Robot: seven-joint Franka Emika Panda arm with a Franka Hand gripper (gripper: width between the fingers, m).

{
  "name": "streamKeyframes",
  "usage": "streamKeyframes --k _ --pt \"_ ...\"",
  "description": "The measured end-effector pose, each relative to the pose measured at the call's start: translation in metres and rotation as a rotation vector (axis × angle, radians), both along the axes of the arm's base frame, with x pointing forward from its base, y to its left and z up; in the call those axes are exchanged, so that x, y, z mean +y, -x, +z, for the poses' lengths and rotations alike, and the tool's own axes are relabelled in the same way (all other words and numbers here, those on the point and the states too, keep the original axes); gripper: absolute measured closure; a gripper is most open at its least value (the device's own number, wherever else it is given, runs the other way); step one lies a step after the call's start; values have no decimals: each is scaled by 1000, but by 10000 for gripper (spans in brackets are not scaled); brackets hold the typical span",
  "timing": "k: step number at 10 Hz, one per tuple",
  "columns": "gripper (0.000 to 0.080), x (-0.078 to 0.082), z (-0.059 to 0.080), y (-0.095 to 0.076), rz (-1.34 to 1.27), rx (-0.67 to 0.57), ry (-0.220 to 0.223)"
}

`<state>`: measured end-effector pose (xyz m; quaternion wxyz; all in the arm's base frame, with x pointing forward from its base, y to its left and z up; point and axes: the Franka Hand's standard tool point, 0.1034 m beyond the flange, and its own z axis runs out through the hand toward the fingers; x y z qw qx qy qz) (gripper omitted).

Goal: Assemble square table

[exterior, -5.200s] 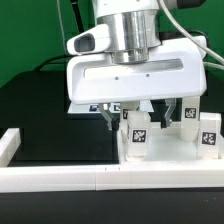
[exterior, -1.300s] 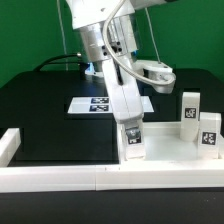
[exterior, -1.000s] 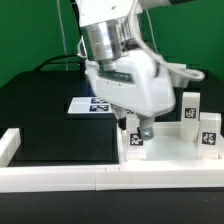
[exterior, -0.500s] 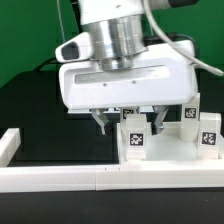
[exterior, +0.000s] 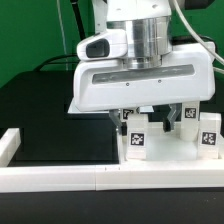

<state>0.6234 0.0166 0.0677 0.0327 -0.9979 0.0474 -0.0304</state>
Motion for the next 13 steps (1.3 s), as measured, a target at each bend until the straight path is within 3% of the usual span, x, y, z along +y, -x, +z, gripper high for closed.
streamKeyframes --k 1,2,5,7,10,12,13 --pt "433 -5 0 0 -89 4 0" --pt "508 -6 0 0 -149 8 -3" --pt "508 -6 0 0 -339 19 -17" --pt "508 -5 2 1 -733 52 -42" --pt "508 -7 2 0 -1240 143 -154" --pt "508 -3 1 1 -1308 152 -153" --pt "438 -3 1 1 -1297 150 -152"
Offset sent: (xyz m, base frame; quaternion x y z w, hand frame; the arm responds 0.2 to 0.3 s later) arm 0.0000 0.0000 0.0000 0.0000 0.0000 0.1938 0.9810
